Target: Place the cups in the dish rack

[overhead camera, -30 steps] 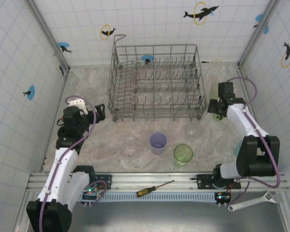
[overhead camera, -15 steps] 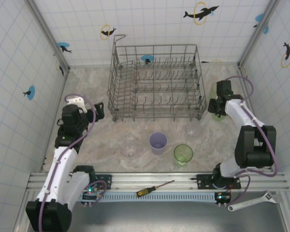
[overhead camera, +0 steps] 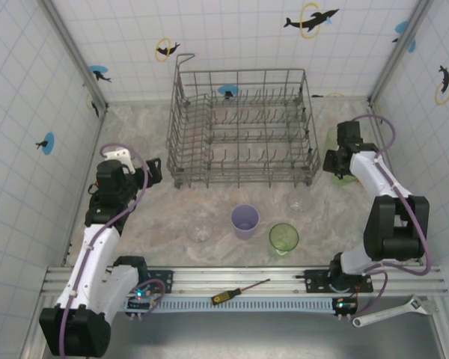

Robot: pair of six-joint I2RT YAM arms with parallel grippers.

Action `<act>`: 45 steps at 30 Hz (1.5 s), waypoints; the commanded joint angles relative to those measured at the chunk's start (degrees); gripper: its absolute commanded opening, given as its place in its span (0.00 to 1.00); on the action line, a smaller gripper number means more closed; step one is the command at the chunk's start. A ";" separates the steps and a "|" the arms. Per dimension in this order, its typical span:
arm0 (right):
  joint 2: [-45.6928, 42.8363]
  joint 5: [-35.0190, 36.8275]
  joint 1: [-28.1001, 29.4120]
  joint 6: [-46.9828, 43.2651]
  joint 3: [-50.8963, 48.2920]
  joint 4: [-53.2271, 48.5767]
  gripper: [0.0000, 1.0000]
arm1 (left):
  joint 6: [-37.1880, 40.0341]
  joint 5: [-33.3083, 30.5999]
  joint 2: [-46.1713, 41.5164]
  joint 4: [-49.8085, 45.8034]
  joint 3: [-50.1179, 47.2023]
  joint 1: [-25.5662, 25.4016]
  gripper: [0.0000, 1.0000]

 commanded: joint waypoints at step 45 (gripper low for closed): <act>9.43 -42.76 18.74 34.18 16.75 54.73 0.00 | -31.63 19.64 30.42 18.57 33.11 -7.77 0.98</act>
